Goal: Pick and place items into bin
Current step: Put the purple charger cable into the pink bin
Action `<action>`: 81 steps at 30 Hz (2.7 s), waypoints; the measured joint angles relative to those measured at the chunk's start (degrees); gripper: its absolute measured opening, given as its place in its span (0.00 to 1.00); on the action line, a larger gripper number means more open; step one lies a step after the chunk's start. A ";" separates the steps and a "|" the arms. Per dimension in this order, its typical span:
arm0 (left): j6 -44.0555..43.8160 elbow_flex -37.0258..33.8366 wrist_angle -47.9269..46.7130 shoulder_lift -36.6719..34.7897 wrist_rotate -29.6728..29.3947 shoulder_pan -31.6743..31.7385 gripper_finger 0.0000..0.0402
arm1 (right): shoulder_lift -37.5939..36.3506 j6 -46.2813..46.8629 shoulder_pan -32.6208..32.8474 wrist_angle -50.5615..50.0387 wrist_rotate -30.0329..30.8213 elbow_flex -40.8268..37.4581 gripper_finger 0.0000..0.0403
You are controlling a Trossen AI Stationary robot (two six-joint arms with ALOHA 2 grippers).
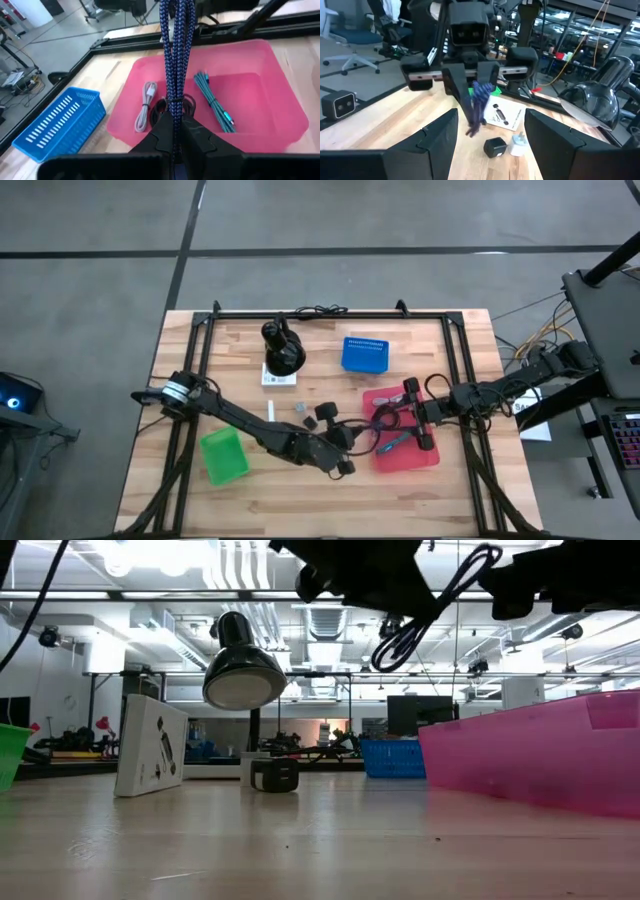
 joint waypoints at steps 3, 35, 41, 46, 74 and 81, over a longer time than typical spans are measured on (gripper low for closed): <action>0.02 -0.19 -0.45 0.14 -0.85 0.63 0.00 | -0.01 0.12 0.00 0.03 0.13 0.02 0.54; 8.06 -0.75 7.27 0.88 -0.36 3.70 0.02 | 2.70 1.37 -0.03 4.65 6.72 0.05 0.53; 8.51 -0.92 7.11 0.79 -0.27 3.81 0.02 | 6.85 1.17 -0.04 7.03 6.71 1.30 0.53; 8.48 -1.11 7.25 0.79 -0.29 3.81 0.02 | 10.19 0.50 -0.13 8.28 6.71 2.97 0.53; 8.26 -1.11 7.34 0.79 -0.40 3.83 0.02 | 11.94 0.32 -0.11 7.94 12.52 3.54 0.20; 4.00 -1.20 7.09 0.79 -0.38 3.86 0.02 | 11.94 0.63 -0.11 6.79 12.39 3.54 0.07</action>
